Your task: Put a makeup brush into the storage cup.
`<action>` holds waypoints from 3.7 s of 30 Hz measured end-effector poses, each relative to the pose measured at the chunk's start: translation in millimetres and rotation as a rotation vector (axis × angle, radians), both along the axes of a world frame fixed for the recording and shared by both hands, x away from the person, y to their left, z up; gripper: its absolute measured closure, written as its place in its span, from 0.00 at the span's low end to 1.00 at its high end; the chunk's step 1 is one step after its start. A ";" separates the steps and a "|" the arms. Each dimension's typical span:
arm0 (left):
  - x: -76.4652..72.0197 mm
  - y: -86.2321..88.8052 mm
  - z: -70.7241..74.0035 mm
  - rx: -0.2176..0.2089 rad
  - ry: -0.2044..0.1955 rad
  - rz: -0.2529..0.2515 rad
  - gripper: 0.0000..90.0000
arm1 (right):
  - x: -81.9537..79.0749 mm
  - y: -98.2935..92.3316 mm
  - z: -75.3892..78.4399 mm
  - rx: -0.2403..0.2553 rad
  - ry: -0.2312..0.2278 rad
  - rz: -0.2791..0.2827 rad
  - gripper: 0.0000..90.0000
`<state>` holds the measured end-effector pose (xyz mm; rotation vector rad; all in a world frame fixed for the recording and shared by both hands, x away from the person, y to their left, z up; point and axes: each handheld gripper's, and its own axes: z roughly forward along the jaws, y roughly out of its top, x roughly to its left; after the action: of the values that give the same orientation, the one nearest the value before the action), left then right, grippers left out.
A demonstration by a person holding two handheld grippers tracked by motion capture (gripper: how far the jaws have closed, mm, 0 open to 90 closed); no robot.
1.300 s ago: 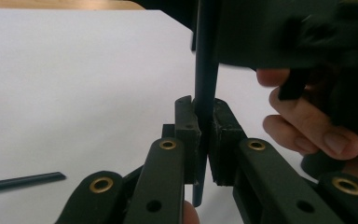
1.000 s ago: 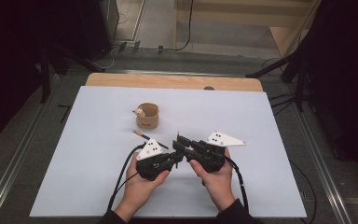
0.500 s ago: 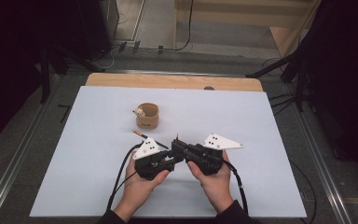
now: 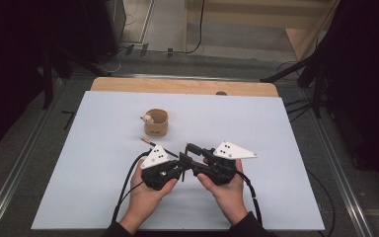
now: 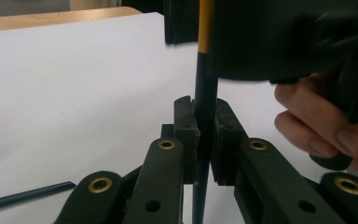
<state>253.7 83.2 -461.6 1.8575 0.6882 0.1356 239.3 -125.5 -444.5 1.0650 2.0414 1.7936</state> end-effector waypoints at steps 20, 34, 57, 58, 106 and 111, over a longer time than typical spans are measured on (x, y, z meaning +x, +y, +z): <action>13.5 26.6 -2.6 -0.016 0.001 0.050 0.93 | 3.7 -60.7 -8.0 -0.067 -0.021 -0.097 0.03; 18.3 37.2 1.2 -0.028 -0.008 0.081 0.93 | -9.8 -101.2 -27.2 -0.149 -0.097 -0.200 0.00; 32.9 52.0 18.3 -0.041 -0.045 0.140 0.93 | -35.4 -163.6 -50.3 -0.170 -0.076 -0.266 0.00; 34.2 53.1 20.2 -0.046 -0.047 0.145 0.93 | -36.3 -164.4 -50.4 -0.172 -0.078 -0.264 0.00; 115.7 68.0 55.3 -0.125 -0.195 0.286 0.93 | -43.9 -171.6 -53.3 -0.140 -0.065 -0.251 0.00; 123.9 67.6 52.3 -0.131 -0.200 0.308 0.93 | -43.8 -170.7 -53.9 -0.139 -0.066 -0.245 0.00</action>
<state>377.7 150.8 -409.4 1.5791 0.8184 0.4595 195.6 -296.2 -498.4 1.1428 1.8741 1.5236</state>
